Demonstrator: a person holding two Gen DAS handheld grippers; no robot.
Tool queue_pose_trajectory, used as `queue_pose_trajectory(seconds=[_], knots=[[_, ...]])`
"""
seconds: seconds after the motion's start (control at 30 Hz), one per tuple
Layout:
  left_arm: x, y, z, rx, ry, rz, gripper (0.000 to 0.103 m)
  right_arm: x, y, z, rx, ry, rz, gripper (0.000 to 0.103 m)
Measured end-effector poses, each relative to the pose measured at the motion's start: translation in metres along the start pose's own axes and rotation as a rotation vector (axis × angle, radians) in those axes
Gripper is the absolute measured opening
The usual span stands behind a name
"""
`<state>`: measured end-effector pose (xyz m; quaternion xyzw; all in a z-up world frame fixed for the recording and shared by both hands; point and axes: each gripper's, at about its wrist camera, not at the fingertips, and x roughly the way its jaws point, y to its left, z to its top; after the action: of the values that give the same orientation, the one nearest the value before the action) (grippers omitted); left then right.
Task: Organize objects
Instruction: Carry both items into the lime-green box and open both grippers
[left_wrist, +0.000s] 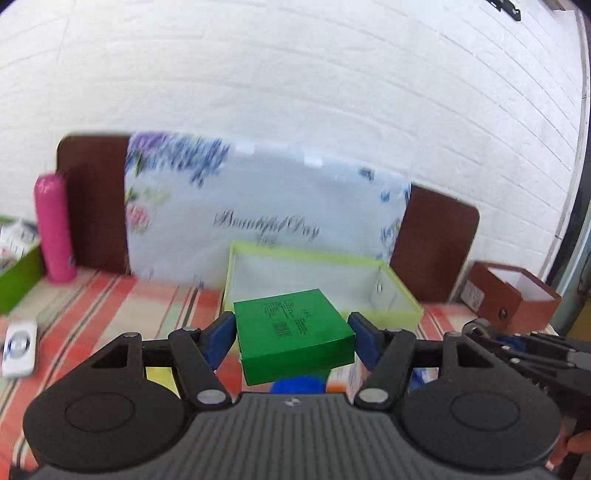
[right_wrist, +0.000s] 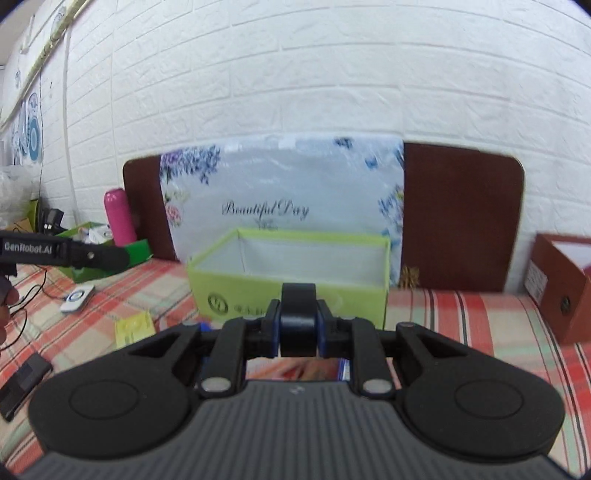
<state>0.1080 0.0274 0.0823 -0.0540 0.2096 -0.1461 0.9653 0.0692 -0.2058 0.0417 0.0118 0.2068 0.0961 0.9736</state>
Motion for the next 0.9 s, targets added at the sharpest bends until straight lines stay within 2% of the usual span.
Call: queue_pose_trajectory(seconds=[0.17, 0.3, 0.53, 0.73, 0.8, 0.83, 0.87, 0.9], knots=[[0.065, -0.008, 0.034, 0.021, 0.001, 0.05, 0.07, 0.063, -0.009, 0.037, 0.003, 0.019, 0.023, 0.018], [0.124, -0.003, 0.042, 0.03, 0.054, 0.084, 0.07, 0.126, -0.015, 0.046, 0.015, 0.09, 0.021, 0.018], [0.193, 0.011, 0.032, 0.058, 0.149, 0.126, 0.069, 0.22, -0.022, 0.038, -0.019, 0.222, 0.002, 0.018], [0.222, 0.027, 0.023, 0.039, 0.178, 0.134, 0.071, 0.259, -0.026, 0.027, -0.016, 0.299, -0.004, 0.018], [0.225, 0.032, 0.023, -0.001, 0.195, 0.111, 0.081, 0.259, -0.028, 0.03, -0.008, 0.298, 0.01, 0.039], [0.224, 0.033, 0.023, -0.021, 0.198, 0.099, 0.083, 0.256, -0.029, 0.033, -0.007, 0.289, 0.011, 0.069], [0.221, 0.034, 0.024, -0.037, 0.195, 0.094, 0.085, 0.252, -0.029, 0.034, -0.01, 0.27, 0.005, 0.085], [0.218, 0.034, 0.024, -0.046, 0.197, 0.088, 0.087, 0.246, -0.029, 0.036, -0.02, 0.241, -0.002, 0.086]])
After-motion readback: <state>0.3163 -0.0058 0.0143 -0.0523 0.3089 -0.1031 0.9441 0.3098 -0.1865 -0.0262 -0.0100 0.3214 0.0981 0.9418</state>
